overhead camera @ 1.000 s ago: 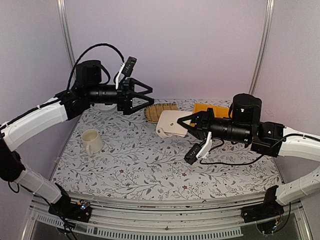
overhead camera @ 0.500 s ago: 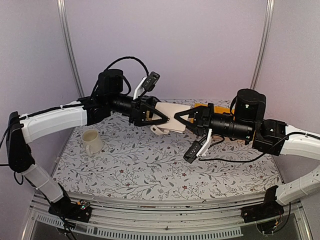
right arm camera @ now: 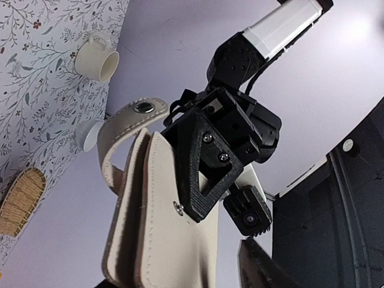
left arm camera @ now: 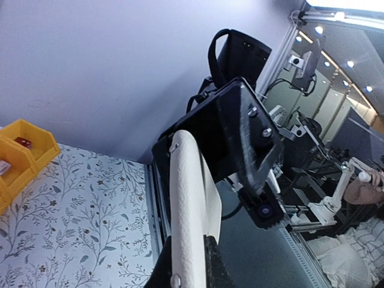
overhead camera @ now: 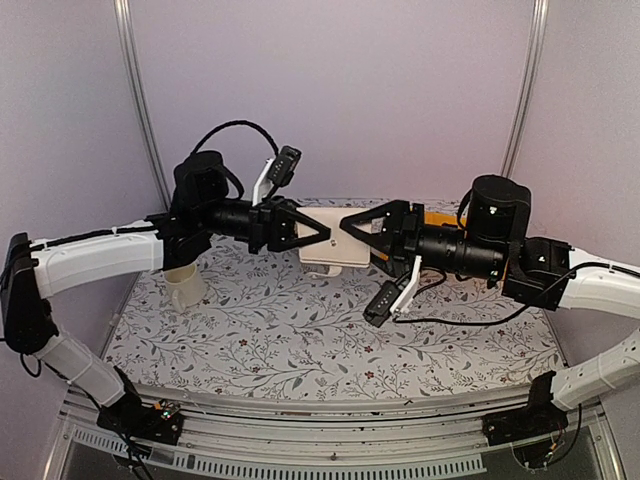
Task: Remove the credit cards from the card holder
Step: Pass from the right arm to the left, then pass from the left arm to the right
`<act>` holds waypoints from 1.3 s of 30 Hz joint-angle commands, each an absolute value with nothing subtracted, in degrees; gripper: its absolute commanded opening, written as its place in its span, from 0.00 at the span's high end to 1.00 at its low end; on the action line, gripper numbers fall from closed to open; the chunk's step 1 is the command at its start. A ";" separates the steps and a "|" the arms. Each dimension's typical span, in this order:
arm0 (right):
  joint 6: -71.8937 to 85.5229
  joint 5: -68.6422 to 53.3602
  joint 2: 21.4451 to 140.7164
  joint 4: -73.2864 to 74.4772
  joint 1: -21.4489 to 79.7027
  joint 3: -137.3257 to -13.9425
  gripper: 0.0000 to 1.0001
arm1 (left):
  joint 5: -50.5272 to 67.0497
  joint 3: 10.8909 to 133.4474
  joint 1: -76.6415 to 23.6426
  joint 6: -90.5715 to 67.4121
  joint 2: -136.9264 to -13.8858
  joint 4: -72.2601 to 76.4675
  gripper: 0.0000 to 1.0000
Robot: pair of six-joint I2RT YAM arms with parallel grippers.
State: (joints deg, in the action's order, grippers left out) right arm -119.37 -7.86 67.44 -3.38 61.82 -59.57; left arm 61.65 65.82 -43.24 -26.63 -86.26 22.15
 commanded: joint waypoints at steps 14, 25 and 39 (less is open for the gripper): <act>2.19 -50.52 70.15 -31.99 42.63 -65.51 0.01 | 10.56 44.38 -49.72 -19.60 -63.97 50.20 1.00; 32.30 -43.72 85.49 -33.60 47.17 -78.64 0.00 | 6.19 40.98 -54.58 -14.33 -64.72 58.91 1.00; 26.58 -43.97 91.69 -25.54 49.49 -83.67 0.28 | 7.00 41.26 -55.11 -14.99 -66.60 60.29 1.00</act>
State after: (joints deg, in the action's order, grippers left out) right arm 26.79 -42.72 89.91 -28.25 49.21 -81.34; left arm 7.79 41.41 -54.22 -15.64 -66.46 58.02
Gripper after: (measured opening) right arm 0.711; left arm 0.080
